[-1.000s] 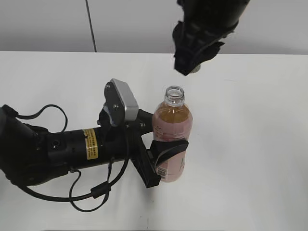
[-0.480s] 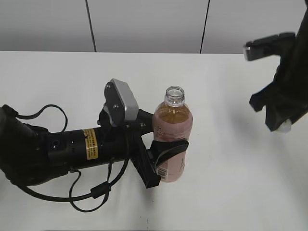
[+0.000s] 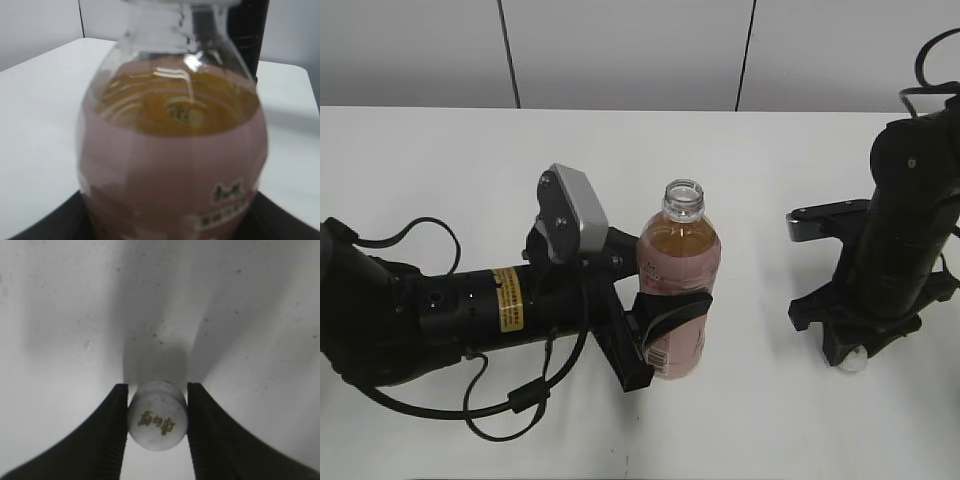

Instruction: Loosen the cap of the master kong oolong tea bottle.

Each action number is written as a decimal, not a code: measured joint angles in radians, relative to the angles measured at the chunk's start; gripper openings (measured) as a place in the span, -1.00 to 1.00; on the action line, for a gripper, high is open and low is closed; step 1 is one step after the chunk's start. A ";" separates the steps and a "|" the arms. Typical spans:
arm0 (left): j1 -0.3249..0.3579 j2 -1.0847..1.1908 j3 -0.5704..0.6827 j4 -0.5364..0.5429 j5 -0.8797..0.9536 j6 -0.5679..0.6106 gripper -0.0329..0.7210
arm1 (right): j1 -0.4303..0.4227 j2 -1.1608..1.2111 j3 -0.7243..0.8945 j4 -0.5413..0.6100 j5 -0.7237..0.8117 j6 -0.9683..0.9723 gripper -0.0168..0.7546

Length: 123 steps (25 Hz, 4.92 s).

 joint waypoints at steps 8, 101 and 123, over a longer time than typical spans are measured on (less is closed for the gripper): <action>0.000 0.000 0.000 0.000 0.000 0.000 0.11 | 0.000 0.030 0.000 0.141 -0.051 -0.102 0.24; 0.345 -1.715 0.079 -0.607 2.174 0.047 0.33 | -0.001 -1.226 0.346 -0.017 0.458 -0.076 0.55; 0.345 -1.995 0.100 -0.703 2.129 0.218 0.15 | -0.001 -1.882 0.431 -0.031 0.362 -0.074 0.55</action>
